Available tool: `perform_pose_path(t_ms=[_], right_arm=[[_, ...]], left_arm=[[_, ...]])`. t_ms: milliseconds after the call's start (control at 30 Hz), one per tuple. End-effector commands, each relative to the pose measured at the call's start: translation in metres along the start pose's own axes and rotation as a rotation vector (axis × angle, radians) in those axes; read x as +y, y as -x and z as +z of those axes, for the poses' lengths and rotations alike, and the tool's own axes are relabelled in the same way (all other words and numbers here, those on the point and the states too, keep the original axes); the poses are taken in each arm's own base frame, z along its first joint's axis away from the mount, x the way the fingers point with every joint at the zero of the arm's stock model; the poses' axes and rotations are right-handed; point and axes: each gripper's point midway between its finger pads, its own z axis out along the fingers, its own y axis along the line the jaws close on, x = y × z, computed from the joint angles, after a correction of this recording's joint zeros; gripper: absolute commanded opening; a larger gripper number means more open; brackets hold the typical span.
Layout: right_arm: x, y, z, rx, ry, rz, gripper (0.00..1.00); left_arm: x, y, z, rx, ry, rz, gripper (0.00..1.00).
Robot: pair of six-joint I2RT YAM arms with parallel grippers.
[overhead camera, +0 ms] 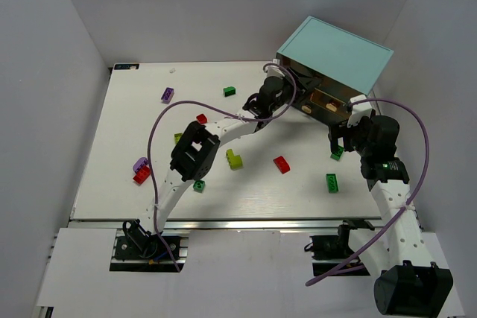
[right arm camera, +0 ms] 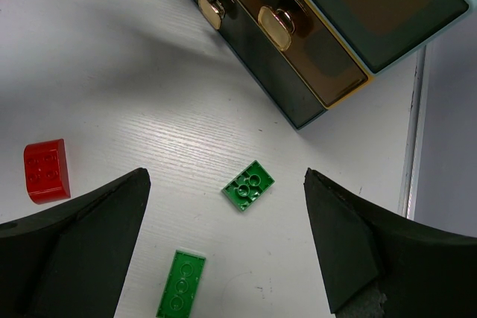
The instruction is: Sort the legos into containers by color
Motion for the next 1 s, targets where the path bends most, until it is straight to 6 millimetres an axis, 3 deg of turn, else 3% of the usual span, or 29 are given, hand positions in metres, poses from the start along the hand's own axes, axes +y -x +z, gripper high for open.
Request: perform_pose_path(t_ms=[0,433,633,833,967], right_arm=[[-0.006,0.025,-0.004,-0.063,-0.018,-0.021,0.89],[-0.005,0.023,-0.002,-0.057,-0.014,-0.019,0.89],[-0.005,0.021,-0.002,-0.05,-0.014,-0.019,0.89],[-0.005,0.021,-0.002,-0.052,-0.014,-0.019,0.89],[-0.005,0.02,-0.001,-0.047,-0.011,-0.019,0.89]], left_arm=[[-0.013,0.008,0.002,-0.025,-0.013,0.009,0.66],[-0.003,0.011,0.01,-0.051,-0.003,0.001,0.69],[0.0,0.017,0.013,-0.089,-0.005,-0.007,0.57],[-0.002,0.018,0.011,-0.094,-0.017,-0.01,0.34],[-0.007,0.017,0.001,-0.088,-0.036,-0.006,0.25]])
